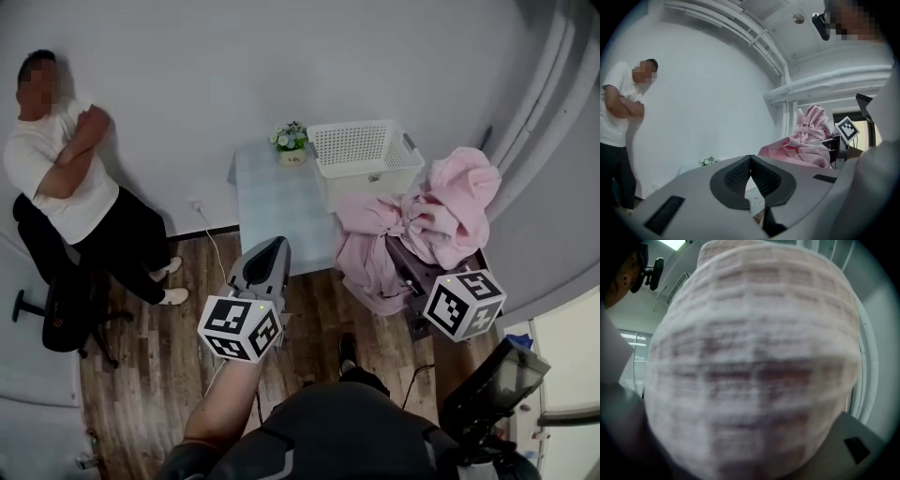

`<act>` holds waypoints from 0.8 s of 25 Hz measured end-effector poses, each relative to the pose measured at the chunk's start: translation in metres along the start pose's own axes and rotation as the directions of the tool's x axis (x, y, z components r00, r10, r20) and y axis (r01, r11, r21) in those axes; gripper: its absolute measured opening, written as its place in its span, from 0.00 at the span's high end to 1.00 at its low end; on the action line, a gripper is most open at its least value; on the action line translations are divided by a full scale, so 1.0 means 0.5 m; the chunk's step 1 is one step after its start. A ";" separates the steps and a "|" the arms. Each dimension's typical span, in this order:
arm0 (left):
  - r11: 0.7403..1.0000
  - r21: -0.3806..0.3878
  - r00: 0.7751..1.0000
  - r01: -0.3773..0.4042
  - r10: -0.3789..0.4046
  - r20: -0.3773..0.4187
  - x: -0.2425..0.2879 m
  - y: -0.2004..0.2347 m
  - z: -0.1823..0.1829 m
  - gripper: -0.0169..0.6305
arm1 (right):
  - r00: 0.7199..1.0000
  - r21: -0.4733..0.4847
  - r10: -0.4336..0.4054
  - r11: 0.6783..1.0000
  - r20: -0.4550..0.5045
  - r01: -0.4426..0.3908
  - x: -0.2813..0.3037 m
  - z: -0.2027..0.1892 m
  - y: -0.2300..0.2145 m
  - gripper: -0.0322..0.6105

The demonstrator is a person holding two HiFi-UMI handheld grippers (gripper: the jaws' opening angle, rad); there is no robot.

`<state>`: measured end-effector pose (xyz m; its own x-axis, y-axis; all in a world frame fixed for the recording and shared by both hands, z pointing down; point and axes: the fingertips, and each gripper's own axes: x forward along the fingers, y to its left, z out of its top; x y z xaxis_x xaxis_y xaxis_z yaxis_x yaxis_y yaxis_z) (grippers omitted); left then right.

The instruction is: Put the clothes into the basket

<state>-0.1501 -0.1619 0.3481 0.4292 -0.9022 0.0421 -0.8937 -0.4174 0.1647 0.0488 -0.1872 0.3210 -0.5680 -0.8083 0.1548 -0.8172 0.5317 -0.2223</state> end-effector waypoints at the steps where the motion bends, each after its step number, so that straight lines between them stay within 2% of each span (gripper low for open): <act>1: 1.000 0.007 1.000 -0.003 0.003 0.003 0.017 0.004 0.007 0.96 | 1.000 0.007 0.006 1.000 0.006 -0.006 0.015 0.006 -0.012 0.45; 13: 0.997 0.061 0.999 -0.037 0.036 0.018 0.238 0.009 0.063 0.96 | 0.996 0.023 0.084 0.996 0.022 -0.085 0.162 0.092 -0.172 0.45; 16: 0.996 0.078 0.998 -0.040 0.037 0.043 0.292 -0.002 0.080 0.96 | 0.995 0.023 0.100 0.995 0.030 -0.100 0.188 0.115 -0.215 0.45; 20: 0.992 0.086 0.995 -0.091 0.087 0.046 0.350 0.002 0.088 0.96 | 0.990 0.023 0.134 0.991 0.035 -0.135 0.215 0.142 -0.257 0.45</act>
<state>-0.0816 -0.3247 0.3121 0.3430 -0.9393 0.0113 -0.9370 -0.3412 0.0752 0.0997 -0.3606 0.2982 -0.6687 -0.7381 0.0897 -0.7306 0.6300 -0.2632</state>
